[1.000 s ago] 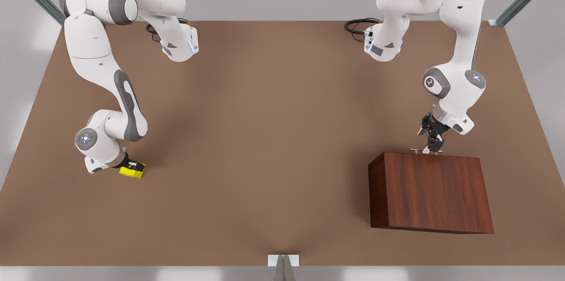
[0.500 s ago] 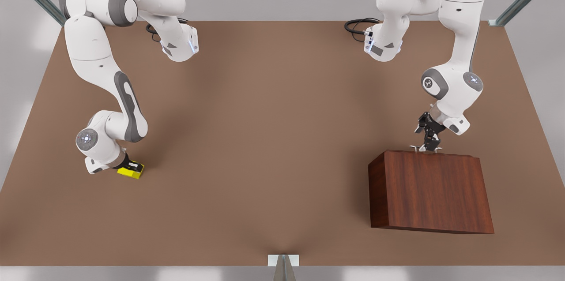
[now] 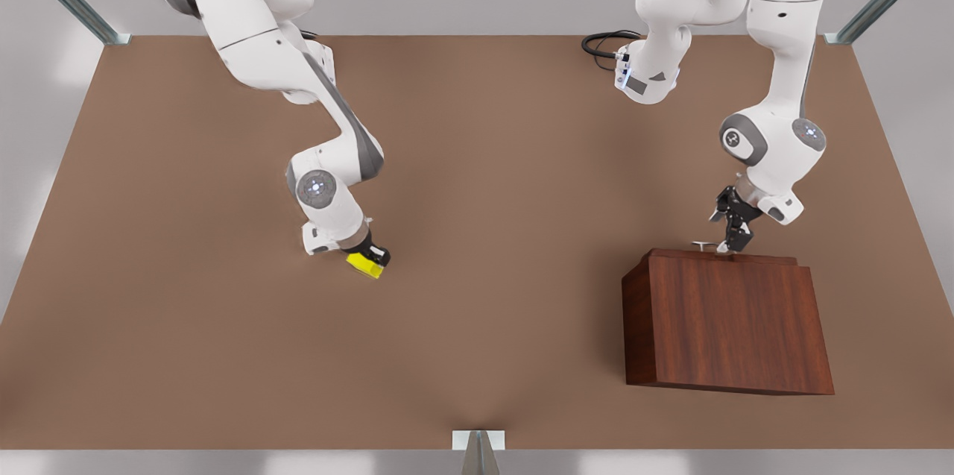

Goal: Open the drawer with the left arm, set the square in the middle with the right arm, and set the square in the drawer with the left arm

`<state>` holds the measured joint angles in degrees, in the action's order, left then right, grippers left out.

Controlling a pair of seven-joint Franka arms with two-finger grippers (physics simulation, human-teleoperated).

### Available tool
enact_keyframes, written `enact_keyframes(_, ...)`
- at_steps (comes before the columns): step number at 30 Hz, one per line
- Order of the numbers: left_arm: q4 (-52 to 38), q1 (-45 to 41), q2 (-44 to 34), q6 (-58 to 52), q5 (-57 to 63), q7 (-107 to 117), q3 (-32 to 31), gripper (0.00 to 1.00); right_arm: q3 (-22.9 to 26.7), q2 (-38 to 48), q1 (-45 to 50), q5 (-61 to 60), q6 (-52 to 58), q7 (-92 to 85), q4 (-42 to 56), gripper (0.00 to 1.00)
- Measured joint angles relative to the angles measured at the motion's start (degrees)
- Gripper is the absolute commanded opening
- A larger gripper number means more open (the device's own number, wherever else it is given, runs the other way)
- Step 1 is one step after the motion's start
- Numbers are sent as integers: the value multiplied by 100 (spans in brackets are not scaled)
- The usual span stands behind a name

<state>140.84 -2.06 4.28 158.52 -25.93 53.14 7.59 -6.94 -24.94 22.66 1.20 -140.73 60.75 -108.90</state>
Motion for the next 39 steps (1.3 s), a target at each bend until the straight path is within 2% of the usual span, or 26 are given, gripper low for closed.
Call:
enact_keyframes(4,219,-9,-214,-13,8,-23,107,100,26,-778,1138,-41,15,2131,1109,73)
enact_keyframes(8,411,-14,-369,-50,10,-23,162,100,65,-1774,1814,-24,186,2726,2532,73)
enact_keyframes(12,574,13,-567,-160,9,-23,188,100,78,-2350,2436,72,197,3212,2973,75)
enact_keyframes(13,608,16,-583,-157,11,-23,190,100,103,-2493,2458,73,152,3425,3099,81)
enact_keyframes(14,633,7,-619,-157,10,-23,199,100,153,-2532,2520,66,158,3481,3156,87)
enact_keyframes(15,646,3,-629,-158,10,-23,200,100,158,-2533,2556,72,151,3528,3164,100)
enact_keyframes(19,836,-16,-842,-242,10,-18,217,100,210,-2511,2559,91,142,3447,3151,100)
enact_keyframes(21,948,6,-974,-320,4,-24,242,100,326,-1940,2502,104,311,3395,3055,100)
enact_keyframes(23,1035,-10,-1085,-426,11,-23,303,100,326,-850,1918,77,1079,2652,2594,100)
enact_keyframes(24,1099,-10,-1138,-427,15,-22,312,100,310,-194,1452,21,1191,1796,1998,100)
enact_keyframes(26,1187,-28,-1255,-444,22,-23,322,100,294,682,550,80,2984,-1311,1724,100)
enact_keyframes(29,1358,-49,-1444,-454,27,-16,322,100,277,1594,-1355,112,4439,-4841,1712,100)
enact_keyframes(31,1538,-66,-1850,-672,33,3,344,100,343,1736,-2499,319,4558,-6405,1876,100)
enact_keyframes(32,1552,-66,-2205,-1055,57,8,391,100,559,1734,-2594,327,4657,-6551,1872,100)
enact_keyframes(34,1419,-124,-2807,-1741,537,-48,906,100,658,1726,-2514,319,4818,-6560,2004,100)
enact_keyframes(36,440,-334,-2581,-2468,1218,-1329,954,100,773,1681,-2518,164,5007,-6551,2255,100)
enact_keyframes(39,-1766,-966,-968,-3312,1734,-2989,945,100,844,1584,-2656,67,5153,-6505,2592,100)
